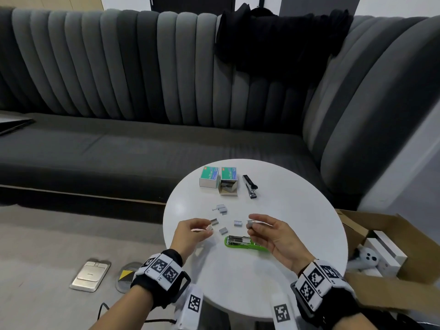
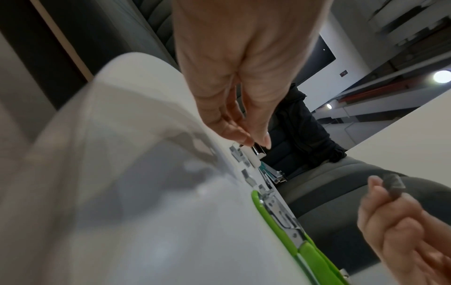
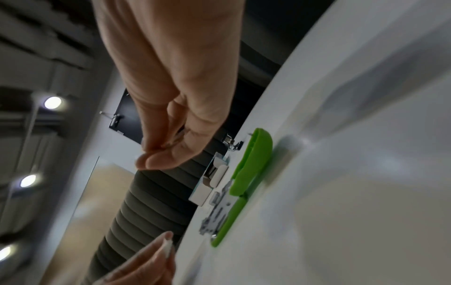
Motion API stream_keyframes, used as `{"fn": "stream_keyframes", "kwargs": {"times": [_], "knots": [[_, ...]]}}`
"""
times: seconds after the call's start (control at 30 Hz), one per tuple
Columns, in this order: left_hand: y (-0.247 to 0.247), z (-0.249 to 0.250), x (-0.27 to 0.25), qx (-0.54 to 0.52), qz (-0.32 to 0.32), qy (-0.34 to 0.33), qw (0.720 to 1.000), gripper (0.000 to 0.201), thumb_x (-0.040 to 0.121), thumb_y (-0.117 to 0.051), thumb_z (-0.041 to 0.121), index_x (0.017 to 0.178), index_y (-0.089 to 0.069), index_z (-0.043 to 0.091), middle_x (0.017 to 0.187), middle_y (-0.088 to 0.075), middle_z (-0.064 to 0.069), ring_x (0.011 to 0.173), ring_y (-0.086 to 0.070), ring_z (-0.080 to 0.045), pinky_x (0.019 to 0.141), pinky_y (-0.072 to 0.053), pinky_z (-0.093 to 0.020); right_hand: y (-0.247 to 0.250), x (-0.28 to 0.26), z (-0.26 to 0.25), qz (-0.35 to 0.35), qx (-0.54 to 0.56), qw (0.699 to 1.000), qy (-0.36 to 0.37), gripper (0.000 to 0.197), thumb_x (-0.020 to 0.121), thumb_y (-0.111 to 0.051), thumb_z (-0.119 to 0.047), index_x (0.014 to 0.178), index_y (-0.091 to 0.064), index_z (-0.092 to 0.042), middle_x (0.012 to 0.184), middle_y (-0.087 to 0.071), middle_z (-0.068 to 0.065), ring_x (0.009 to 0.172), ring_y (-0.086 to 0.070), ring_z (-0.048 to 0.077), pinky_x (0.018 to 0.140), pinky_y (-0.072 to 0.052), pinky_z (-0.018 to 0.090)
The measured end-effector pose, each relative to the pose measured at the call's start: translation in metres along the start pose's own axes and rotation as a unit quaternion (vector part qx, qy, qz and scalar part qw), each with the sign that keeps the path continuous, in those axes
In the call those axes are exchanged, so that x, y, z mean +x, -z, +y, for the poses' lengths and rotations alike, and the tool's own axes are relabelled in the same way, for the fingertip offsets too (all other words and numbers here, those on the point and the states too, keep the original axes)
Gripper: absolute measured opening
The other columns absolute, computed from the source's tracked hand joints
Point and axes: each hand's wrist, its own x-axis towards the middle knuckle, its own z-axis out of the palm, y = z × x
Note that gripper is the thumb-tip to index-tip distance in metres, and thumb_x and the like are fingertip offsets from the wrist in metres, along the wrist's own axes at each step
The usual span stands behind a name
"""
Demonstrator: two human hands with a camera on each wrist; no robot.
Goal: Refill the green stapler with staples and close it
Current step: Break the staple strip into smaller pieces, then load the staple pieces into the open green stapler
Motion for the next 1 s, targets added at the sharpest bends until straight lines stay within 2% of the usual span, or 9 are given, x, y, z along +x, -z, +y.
{"fn": "stream_keyframes", "kwargs": {"times": [0.23, 0.37, 0.47, 0.57, 0.63, 0.67, 0.77, 0.87, 1.0], "knots": [[-0.003, -0.008, 0.017, 0.077, 0.008, -0.009, 0.997, 0.015, 0.076, -0.069, 0.0, 0.085, -0.066, 0.012, 0.072, -0.059, -0.003, 0.07, -0.055, -0.02, 0.063, -0.047, -0.019, -0.001, 0.02, -0.001, 0.083, -0.228, 0.97, -0.013, 0.009, 0.087, -0.055, 0.002, 0.093, -0.061, -0.001, 0.074, -0.065, 0.011, 0.057, -0.062, 0.014, 0.053, -0.053, 0.019], [-0.005, -0.009, 0.026, 0.117, 0.021, -0.023, 0.993, 0.017, 0.078, -0.068, 0.003, 0.095, -0.067, 0.004, 0.074, -0.061, -0.003, 0.066, -0.055, -0.016, 0.055, -0.046, -0.011, -0.012, 0.044, -0.006, 0.071, -0.389, 0.918, -0.021, 0.008, 0.082, -0.062, 0.0, 0.089, -0.061, -0.004, 0.07, -0.063, 0.009, 0.056, -0.058, 0.014, 0.048, -0.047, 0.016], [-0.003, -0.013, 0.03, 0.134, 0.023, -0.025, 0.99, 0.022, 0.078, -0.07, 0.009, 0.099, -0.066, 0.004, 0.081, -0.061, -0.006, 0.072, -0.055, -0.017, 0.064, -0.047, -0.017, -0.025, 0.061, -0.005, 0.038, -0.485, 0.873, -0.039, 0.009, 0.08, -0.064, 0.0, 0.085, -0.062, -0.007, 0.071, -0.062, 0.01, 0.053, -0.054, 0.014, 0.047, -0.045, 0.018], [0.0, -0.017, 0.032, 0.145, 0.023, -0.034, 0.989, 0.022, 0.08, -0.069, 0.013, 0.1, -0.065, 0.006, 0.081, -0.059, -0.002, 0.068, -0.052, -0.01, 0.057, -0.044, -0.006, -0.032, 0.073, -0.002, 0.016, -0.554, 0.831, -0.046, 0.008, 0.08, -0.063, -0.003, 0.087, -0.064, -0.007, 0.069, -0.062, 0.009, 0.048, -0.05, 0.014, 0.047, -0.045, 0.02], [-0.001, -0.02, 0.032, 0.135, 0.019, -0.037, 0.99, 0.022, 0.082, -0.067, 0.013, 0.102, -0.064, 0.005, 0.081, -0.057, -0.001, 0.066, -0.05, -0.007, 0.053, -0.044, -0.003, -0.031, 0.08, 0.001, 0.04, -0.591, 0.805, -0.017, 0.014, 0.083, -0.059, -0.007, 0.094, -0.067, -0.008, 0.081, -0.065, 0.011, 0.059, -0.057, 0.018, 0.06, -0.05, 0.026], [-0.002, -0.02, 0.031, 0.131, 0.019, -0.037, 0.99, 0.023, 0.083, -0.066, 0.014, 0.104, -0.063, 0.006, 0.083, -0.056, -0.001, 0.067, -0.05, -0.007, 0.053, -0.044, -0.004, -0.029, 0.083, 0.001, 0.058, -0.613, 0.788, -0.005, 0.016, 0.084, -0.058, -0.01, 0.097, -0.067, -0.011, 0.093, -0.066, 0.012, 0.073, -0.061, 0.022, 0.071, -0.051, 0.03], [-0.003, -0.023, 0.029, 0.137, 0.025, -0.04, 0.989, 0.025, 0.086, -0.061, 0.02, 0.108, -0.061, 0.007, 0.09, -0.058, -0.003, 0.077, -0.053, -0.011, 0.068, -0.045, -0.013, -0.026, 0.087, 0.001, 0.066, -0.67, 0.739, -0.005, 0.023, 0.085, -0.056, -0.01, 0.107, -0.064, -0.012, 0.116, -0.062, 0.012, 0.107, -0.057, 0.027, 0.091, -0.046, 0.032], [-0.003, -0.023, 0.028, 0.14, 0.021, -0.041, 0.989, 0.026, 0.088, -0.059, 0.02, 0.11, -0.06, 0.008, 0.094, -0.058, -0.002, 0.085, -0.052, -0.013, 0.074, -0.043, -0.015, -0.026, 0.09, 0.002, 0.046, -0.707, 0.705, -0.009, 0.028, 0.083, -0.057, -0.005, 0.11, -0.063, -0.011, 0.118, -0.061, 0.012, 0.11, -0.055, 0.027, 0.09, -0.045, 0.03], [-0.003, -0.021, 0.026, 0.138, 0.015, -0.047, 0.989, 0.026, 0.087, -0.059, 0.018, 0.112, -0.058, 0.008, 0.095, -0.055, -0.003, 0.083, -0.05, -0.011, 0.069, -0.041, -0.011, -0.027, 0.092, 0.005, 0.055, -0.711, 0.701, 0.016, 0.017, 0.086, -0.058, -0.014, 0.1, -0.065, -0.008, 0.11, -0.064, 0.012, 0.103, -0.058, 0.026, 0.085, -0.046, 0.031]]}}
